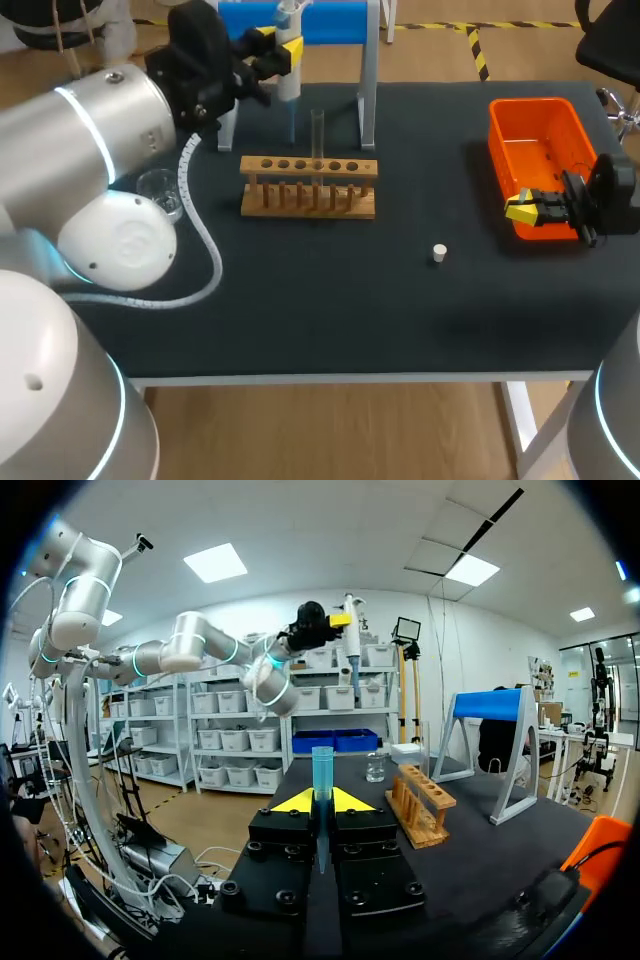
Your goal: Invert the test tube, pick up the pipette, mount the tip to pipette, aspirate from beaker and dispense into the tube, eject the tip, return the pipette, and cap with the stopper.
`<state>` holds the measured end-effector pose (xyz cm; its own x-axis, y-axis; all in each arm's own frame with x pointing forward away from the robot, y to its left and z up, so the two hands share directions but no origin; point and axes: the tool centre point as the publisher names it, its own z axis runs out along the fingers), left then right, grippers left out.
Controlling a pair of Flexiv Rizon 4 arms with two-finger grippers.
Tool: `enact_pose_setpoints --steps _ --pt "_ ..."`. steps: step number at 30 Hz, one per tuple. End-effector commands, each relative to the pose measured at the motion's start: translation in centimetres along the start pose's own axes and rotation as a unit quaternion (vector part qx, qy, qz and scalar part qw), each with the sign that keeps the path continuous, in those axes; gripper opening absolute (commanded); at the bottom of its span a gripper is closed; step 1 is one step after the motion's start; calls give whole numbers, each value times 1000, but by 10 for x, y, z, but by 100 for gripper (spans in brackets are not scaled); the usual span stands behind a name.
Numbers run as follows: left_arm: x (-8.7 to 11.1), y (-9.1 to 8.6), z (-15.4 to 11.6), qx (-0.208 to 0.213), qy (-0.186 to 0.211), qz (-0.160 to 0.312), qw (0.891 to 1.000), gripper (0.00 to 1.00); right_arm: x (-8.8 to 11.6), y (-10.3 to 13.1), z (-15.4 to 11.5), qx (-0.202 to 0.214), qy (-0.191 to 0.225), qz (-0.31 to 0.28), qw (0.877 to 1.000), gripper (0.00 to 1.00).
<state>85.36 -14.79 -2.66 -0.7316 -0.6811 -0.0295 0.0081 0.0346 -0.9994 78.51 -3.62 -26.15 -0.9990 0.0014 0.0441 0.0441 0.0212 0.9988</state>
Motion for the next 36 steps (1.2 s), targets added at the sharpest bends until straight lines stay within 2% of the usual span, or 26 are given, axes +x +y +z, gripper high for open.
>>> enact_pose_setpoints --steps 1,21,28,36 --pt "0 4 -3 16 314 -3 949 0 1 0 -1 1 0 0 1000 0" --pt "0 4 -3 16 314 -3 949 0 1 0 -1 1 0 0 1000 0" --pt "5 -4 0 -12 400 -7 916 0 1 0 -1 1 0 0 1000 0" --pt "9 -6 -5 -22 459 -15 888 0 1 0 -1 1 0 0 1000 0"
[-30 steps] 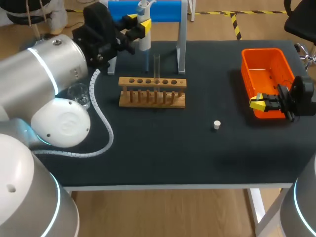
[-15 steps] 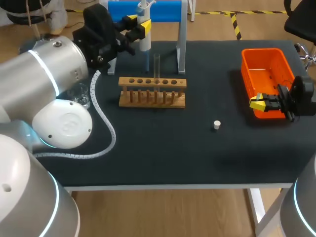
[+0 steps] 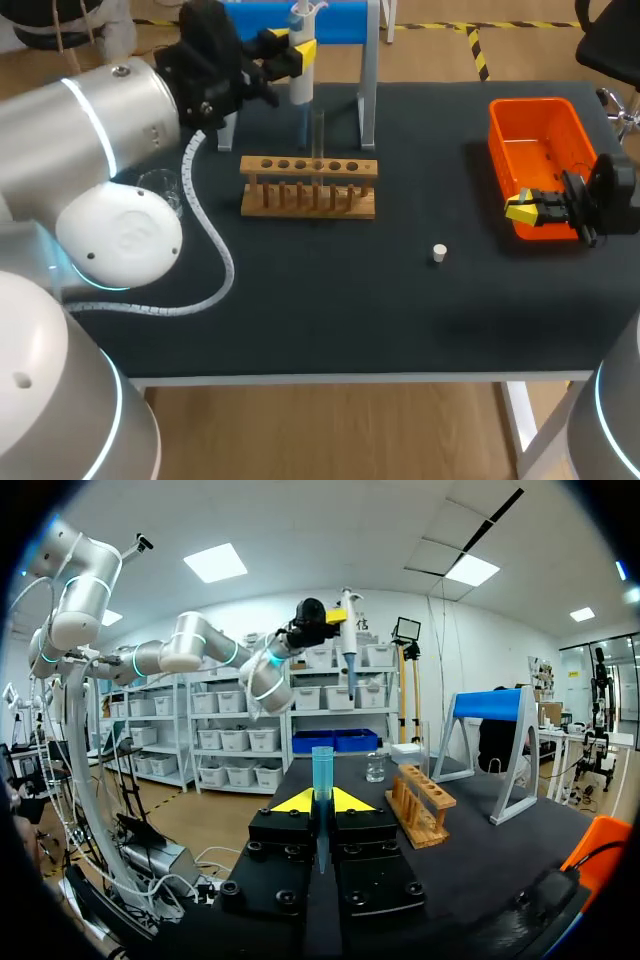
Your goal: Invert the test tube, pick up the pipette, mount the tip to pipette, aspirate from beaker and dispense into the tube, eject the tip, return the pipette, and cap with the stopper.
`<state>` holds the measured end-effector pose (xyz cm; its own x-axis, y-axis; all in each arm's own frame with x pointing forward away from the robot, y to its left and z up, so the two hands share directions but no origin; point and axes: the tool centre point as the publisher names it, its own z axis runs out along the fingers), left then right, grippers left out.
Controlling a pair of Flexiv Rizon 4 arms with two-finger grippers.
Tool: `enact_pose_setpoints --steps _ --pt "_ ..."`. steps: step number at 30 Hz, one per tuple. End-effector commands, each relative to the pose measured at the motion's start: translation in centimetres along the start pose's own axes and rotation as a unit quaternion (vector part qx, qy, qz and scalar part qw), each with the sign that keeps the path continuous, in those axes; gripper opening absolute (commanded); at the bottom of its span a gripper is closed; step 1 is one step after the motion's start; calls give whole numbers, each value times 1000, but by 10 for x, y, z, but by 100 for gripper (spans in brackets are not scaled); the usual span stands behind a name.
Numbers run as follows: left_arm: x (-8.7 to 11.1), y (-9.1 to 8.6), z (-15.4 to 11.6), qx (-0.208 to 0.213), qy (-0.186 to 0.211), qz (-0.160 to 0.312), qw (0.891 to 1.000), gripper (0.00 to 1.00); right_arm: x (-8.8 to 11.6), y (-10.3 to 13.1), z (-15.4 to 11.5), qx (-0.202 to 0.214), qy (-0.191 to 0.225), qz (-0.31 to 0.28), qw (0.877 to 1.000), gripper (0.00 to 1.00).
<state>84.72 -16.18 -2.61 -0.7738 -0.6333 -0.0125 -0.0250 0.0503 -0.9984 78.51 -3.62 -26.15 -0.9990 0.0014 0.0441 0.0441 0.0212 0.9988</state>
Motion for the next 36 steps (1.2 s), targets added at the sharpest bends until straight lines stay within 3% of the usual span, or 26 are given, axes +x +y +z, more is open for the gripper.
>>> enact_pose_setpoints --steps 1,6,10,36 --pt "-3 -5 -12 -7 439 -1 899 0 1 0 -1 1 0 0 1000 0" --pt "0 -6 -12 4 463 -1 886 0 1 0 -1 1 0 0 1000 0" --pt "5 -6 -9 12 501 -1 865 0 1 0 -1 1 0 0 1000 0" --pt "5 -6 -9 12 501 -1 865 0 1 0 -1 1 0 0 1000 0"
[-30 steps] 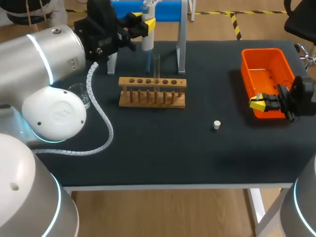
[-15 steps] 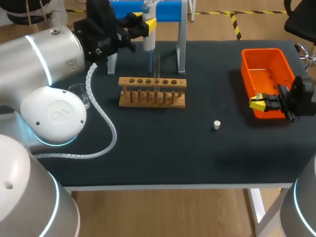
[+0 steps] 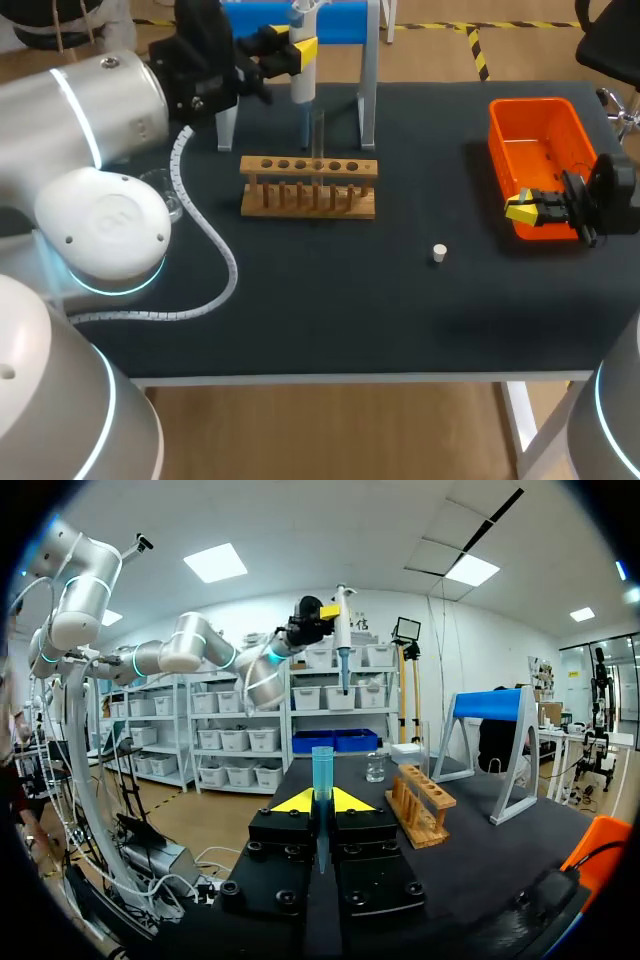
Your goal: Invert the test tube, pick up the pipette, mount the tip to pipette, aspirate from beaker and dispense into the tube, eject the tip, return the pipette, and cap with the stopper.
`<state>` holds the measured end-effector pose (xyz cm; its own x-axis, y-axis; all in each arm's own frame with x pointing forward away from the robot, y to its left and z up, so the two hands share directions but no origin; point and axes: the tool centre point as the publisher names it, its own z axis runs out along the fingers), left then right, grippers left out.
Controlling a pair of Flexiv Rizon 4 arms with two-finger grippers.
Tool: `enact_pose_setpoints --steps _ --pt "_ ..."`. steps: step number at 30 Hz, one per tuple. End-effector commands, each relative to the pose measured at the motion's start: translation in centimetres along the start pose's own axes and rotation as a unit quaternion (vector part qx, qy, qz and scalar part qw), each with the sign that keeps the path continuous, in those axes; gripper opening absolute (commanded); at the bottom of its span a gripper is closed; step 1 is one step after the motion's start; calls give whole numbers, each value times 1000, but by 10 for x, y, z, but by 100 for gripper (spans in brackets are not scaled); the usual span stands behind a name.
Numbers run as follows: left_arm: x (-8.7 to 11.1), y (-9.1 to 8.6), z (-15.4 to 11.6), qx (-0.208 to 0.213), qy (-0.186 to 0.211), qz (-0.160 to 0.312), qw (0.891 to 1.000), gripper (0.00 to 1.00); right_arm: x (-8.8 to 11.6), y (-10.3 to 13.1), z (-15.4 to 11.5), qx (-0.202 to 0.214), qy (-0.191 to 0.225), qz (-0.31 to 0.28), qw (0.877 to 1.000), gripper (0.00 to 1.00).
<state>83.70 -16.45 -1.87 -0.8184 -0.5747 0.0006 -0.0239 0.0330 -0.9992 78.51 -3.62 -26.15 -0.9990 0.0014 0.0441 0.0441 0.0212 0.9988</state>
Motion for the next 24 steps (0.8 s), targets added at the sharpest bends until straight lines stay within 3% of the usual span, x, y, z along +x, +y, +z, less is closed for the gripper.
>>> enact_pose_setpoints --steps 1,14,24 --pt "-4 1 -5 4 469 0 883 0 1 0 -1 1 0 0 1000 0" --pt "-4 1 -5 4 469 0 883 0 1 0 -1 1 0 0 1000 0" --pt "16 0 -14 7 485 6 874 0 1 0 -1 1 0 0 1000 0"
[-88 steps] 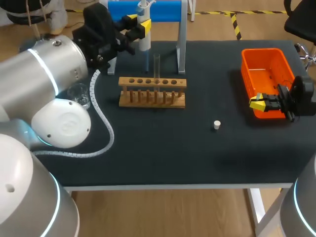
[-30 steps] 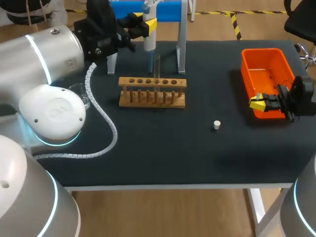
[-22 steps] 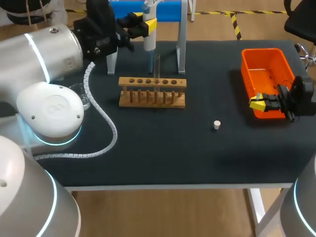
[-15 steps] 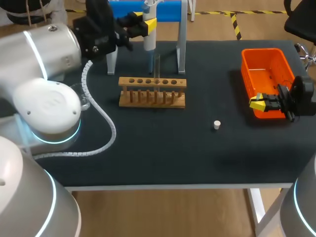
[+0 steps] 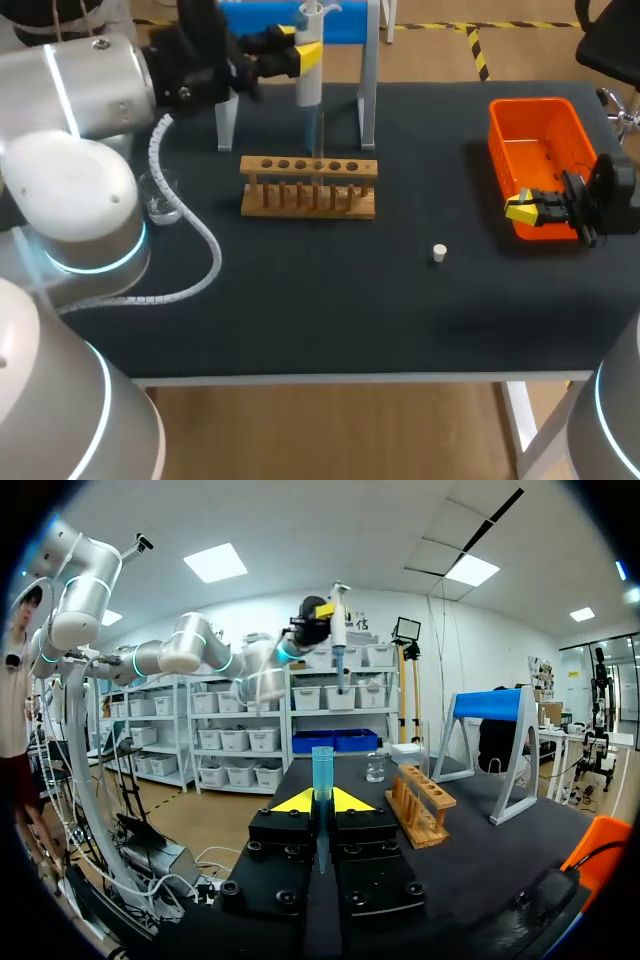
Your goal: Invert the test tube, pick up the pipette, mount the tip to pipette, aspirate from beaker and dispense into the tube, eject the tip, return the pipette, and cap with the stopper.
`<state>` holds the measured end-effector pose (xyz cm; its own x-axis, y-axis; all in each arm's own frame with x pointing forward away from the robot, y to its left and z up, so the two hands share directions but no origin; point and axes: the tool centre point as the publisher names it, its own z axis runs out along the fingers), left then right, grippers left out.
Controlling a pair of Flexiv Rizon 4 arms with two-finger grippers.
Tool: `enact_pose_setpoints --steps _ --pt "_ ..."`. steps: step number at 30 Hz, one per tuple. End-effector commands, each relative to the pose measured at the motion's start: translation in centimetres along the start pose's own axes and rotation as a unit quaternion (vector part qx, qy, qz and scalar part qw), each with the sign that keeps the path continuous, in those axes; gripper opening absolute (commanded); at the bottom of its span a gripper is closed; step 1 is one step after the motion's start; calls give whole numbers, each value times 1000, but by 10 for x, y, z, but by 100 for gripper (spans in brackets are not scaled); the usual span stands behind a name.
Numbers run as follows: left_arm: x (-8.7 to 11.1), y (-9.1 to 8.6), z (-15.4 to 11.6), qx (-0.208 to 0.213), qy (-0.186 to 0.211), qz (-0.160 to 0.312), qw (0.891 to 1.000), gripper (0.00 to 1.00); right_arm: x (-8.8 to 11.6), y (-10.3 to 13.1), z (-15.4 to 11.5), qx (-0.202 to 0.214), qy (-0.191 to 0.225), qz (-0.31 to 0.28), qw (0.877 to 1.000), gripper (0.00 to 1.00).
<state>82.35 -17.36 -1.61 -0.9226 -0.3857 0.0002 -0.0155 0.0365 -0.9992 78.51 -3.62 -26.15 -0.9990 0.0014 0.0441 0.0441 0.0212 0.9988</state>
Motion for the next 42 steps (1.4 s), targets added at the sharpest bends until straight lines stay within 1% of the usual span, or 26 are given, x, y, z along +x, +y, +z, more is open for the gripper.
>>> enact_pose_setpoints --steps 1,3,8,17,18,20,21,22,23,24,25,26,27,28,30,31,32,35,39,42 --pt "4 2 -14 7 389 2 921 0 1 0 -1 1 0 0 1000 0" --pt "8 1 -17 6 398 4 918 0 1 0 -1 1 0 0 1000 0" --pt "15 -2 -21 -6 406 8 914 0 1 0 -1 1 0 0 1000 0" --pt "30 -8 -28 -3 405 8 914 0 1 0 -1 1 0 0 1000 0" --pt "31 -9 -29 -4 394 11 919 0 1 0 -1 1 0 0 1000 0" --pt "34 -10 -30 -1 392 9 920 0 1 0 -1 1 0 0 1000 0" --pt "36 -9 -30 -4 378 9 926 0 1 0 -1 1 0 0 1000 0" --pt "38 -8 -30 -6 371 10 928 0 1 0 -1 1 0 0 1000 0" --pt "40 -8 -30 -11 358 12 933 0 1 0 -1 1 0 0 1000 0" --pt "41 -7 -30 -13 338 9 941 0 1 0 -1 1 0 0 1000 0" --pt "42 -6 -31 -10 332 8 943 0 1 0 -1 1 0 0 1000 0" --pt "44 -5 -31 -18 316 11 949 0 1 0 -1 1 0 0 1000 0" --pt "45 -5 -31 -13 306 9 952 0 1 0 -1 1 0 0 1000 0" --pt "46 -4 -31 -9 304 9 953 0 1 0 -1 1 0 0 1000 0" --pt "47 -3 -33 -15 277 10 961 0 1 0 -1 1 0 0 1000 0" --pt "48 -3 -34 -11 273 13 962 0 1 0 -1 1 0 0 1000 0" --pt "48 -4 -35 -19 258 16 966 0 1 0 -1 1 0 0 1000 0" --pt "48 -6 -40 -20 228 21 973 0 1 0 -1 1 0 0 1000 0" --pt "49 -7 -45 -12 201 24 979 0 1 0 -1 1 0 0 1000 0" --pt "50 -7 -46 -7 190 25 982 0 1 0 -1 1 0 0 1000 0"
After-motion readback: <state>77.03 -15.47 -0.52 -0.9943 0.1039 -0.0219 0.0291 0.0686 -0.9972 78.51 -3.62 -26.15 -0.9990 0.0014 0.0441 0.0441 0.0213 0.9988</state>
